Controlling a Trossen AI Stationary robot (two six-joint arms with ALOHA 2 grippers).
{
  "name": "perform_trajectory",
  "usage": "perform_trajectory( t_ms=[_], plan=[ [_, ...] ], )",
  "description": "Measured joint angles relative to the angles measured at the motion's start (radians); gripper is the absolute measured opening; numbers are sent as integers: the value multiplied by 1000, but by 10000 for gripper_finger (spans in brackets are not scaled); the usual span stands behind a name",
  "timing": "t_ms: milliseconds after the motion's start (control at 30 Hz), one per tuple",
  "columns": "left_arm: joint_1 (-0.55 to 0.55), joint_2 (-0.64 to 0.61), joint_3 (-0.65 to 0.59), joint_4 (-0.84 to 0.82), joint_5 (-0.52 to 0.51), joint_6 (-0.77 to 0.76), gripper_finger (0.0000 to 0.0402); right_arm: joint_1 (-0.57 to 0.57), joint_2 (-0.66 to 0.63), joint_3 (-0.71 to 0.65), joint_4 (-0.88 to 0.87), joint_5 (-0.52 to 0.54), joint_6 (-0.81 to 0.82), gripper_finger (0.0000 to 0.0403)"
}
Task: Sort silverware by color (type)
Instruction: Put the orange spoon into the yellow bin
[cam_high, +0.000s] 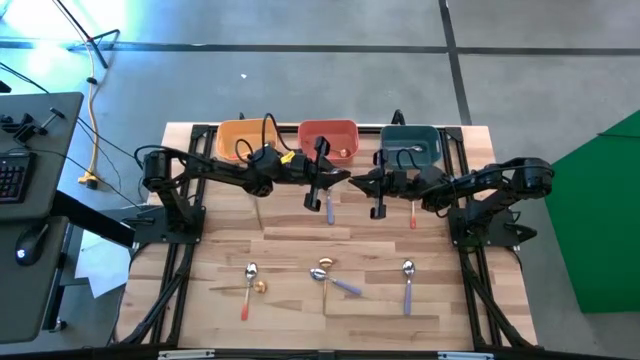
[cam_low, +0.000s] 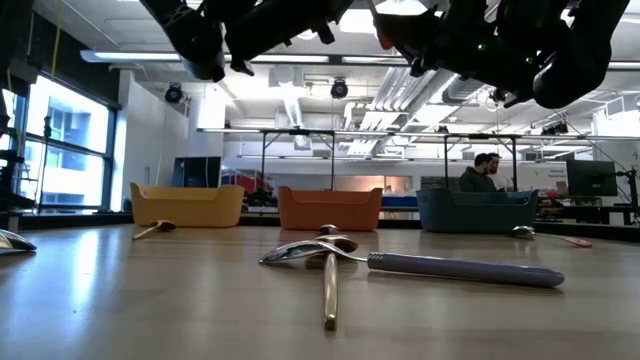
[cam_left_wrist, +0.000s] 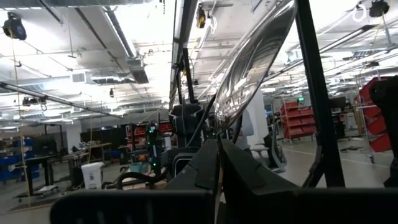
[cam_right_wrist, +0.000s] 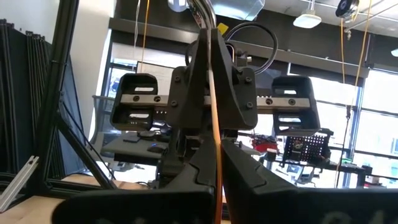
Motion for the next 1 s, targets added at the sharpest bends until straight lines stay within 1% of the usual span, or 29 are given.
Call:
perform_trajectory(
  t_ms=[233, 300, 400, 533, 633, 733, 867, 1000],
  plan=[
    [0, 0, 0, 0, -2, 1, 2, 0, 0, 0, -4, 1, 0, 1],
    [2, -6, 0, -12, -7, -6, 1, 1, 0, 0, -4, 25, 10, 5],
    [13, -24, 0, -45, -9, -4, 1, 1, 0, 1, 0, 60, 21, 24],
    [26, -58, 0, -116, -7, 15, 1, 1, 0, 2, 2, 89, 25, 65],
    [49, -97, 0, -218, -27, 28, 0, 0, 0, 2, -12, 127, 24, 94],
    [70, -132, 0, -324, -42, 39, 0, 0, 0, 2, -30, 172, 19, 111],
    [84, -191, 0, -438, -52, 87, 0, 0, 0, 2, -42, 205, -12, 113],
    [99, -272, 0, -664, -115, 159, 0, -2, 0, 2, -63, 208, -34, 114]
  ],
)
